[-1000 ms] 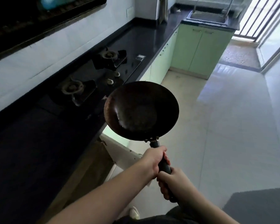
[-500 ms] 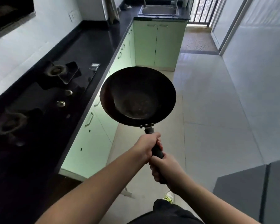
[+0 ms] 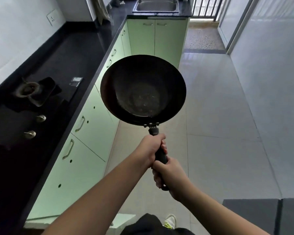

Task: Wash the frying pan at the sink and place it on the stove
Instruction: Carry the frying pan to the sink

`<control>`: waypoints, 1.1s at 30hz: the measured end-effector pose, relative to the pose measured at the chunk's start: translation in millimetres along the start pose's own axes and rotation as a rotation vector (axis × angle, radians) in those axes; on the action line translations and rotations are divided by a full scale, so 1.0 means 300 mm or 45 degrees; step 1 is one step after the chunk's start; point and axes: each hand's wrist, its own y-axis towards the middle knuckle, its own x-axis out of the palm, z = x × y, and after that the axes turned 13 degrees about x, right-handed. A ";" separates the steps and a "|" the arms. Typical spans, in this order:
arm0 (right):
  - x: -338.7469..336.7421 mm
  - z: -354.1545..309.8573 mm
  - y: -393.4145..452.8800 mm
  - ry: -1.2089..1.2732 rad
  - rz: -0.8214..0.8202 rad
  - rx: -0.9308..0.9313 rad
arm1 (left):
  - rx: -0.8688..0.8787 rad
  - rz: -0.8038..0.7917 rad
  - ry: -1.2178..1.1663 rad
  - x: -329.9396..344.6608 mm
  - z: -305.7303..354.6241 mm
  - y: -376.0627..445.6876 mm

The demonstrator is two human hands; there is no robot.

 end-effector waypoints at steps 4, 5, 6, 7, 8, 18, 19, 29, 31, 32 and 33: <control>-0.014 -0.069 0.093 0.029 0.036 0.003 | 0.015 -0.026 0.005 0.019 0.052 0.114; -0.018 -0.086 0.118 0.029 0.042 0.012 | 0.012 -0.028 -0.009 0.021 0.062 0.145; -0.022 -0.105 0.141 0.022 0.042 0.020 | 0.004 -0.029 -0.022 0.022 0.071 0.174; -0.025 -0.125 0.165 0.010 0.038 0.024 | -0.004 -0.031 -0.035 0.022 0.080 0.202; -0.028 -0.146 0.189 0.002 0.036 0.025 | -0.011 -0.032 -0.045 0.021 0.092 0.232; -0.093 -0.344 0.361 -0.030 0.039 0.052 | -0.079 0.001 -0.099 0.074 0.223 0.458; -0.108 -0.362 0.376 -0.021 0.043 0.056 | -0.082 0.000 -0.094 0.091 0.234 0.478; -0.428 -0.646 0.603 0.049 0.001 0.053 | -0.087 0.029 0.016 0.432 0.394 0.792; -0.501 -0.719 0.650 0.080 -0.019 0.034 | -0.089 0.024 0.045 0.515 0.435 0.858; -0.531 -0.752 0.670 0.101 -0.029 0.034 | -0.083 0.026 0.059 0.550 0.455 0.892; -0.554 -0.784 0.688 0.118 -0.040 0.034 | -0.077 0.026 0.076 0.582 0.475 0.922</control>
